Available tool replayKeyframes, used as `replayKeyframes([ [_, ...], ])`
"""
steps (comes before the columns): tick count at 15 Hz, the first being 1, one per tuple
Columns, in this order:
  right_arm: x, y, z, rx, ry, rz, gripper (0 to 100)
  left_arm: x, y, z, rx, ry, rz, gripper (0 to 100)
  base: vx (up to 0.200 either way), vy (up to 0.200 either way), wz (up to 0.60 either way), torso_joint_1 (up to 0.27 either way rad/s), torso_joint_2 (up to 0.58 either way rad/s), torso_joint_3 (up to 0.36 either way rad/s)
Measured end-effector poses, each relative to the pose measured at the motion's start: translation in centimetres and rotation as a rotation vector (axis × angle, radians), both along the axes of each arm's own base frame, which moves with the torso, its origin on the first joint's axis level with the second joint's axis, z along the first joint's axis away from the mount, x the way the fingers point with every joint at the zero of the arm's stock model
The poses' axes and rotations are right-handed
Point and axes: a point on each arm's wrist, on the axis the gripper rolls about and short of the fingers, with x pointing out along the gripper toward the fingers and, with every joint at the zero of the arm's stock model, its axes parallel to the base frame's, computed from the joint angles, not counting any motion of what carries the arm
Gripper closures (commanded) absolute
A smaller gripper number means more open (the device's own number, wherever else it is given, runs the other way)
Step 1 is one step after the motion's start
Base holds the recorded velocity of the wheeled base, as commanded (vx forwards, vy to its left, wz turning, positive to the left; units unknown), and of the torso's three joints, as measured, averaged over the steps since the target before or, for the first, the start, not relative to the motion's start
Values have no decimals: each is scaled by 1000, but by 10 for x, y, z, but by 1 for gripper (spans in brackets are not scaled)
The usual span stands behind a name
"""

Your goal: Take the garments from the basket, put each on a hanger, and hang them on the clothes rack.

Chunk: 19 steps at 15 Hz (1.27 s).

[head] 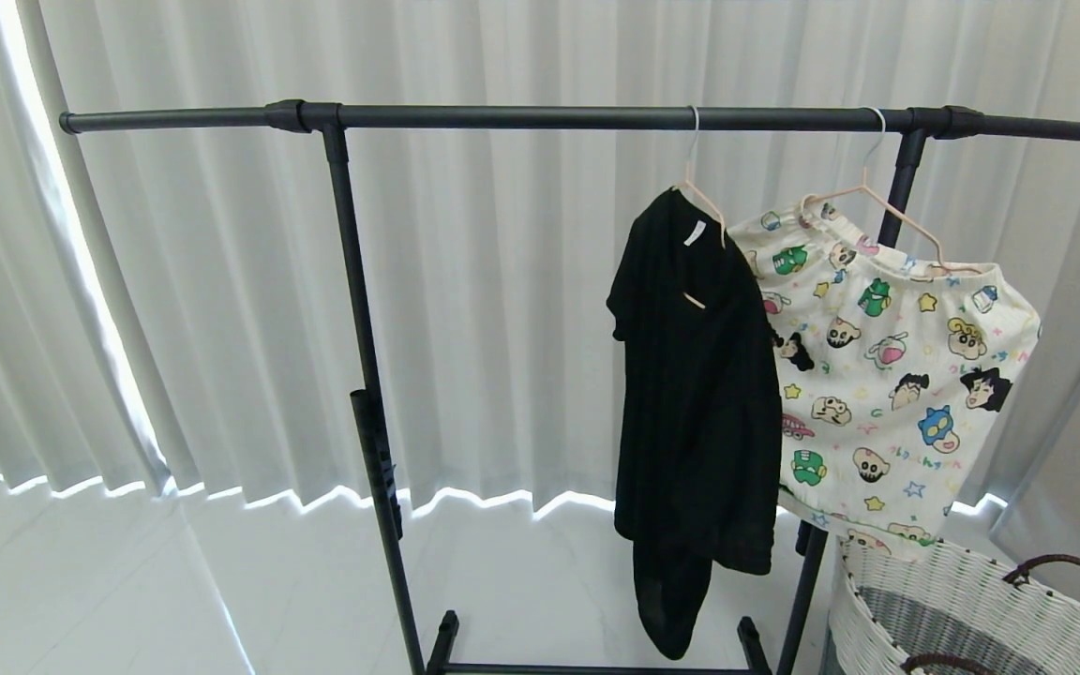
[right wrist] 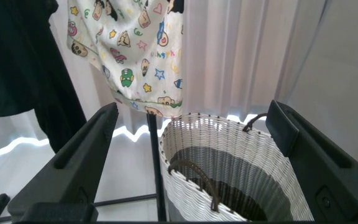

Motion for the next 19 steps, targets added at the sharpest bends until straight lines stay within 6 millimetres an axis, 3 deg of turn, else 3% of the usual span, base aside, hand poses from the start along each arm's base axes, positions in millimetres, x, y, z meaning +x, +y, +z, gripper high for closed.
replayKeyframes([
  [19,0,0,0,-3,0,0,0,0,0,0,0,0,0,0,0,0,0,0,0,0],
])
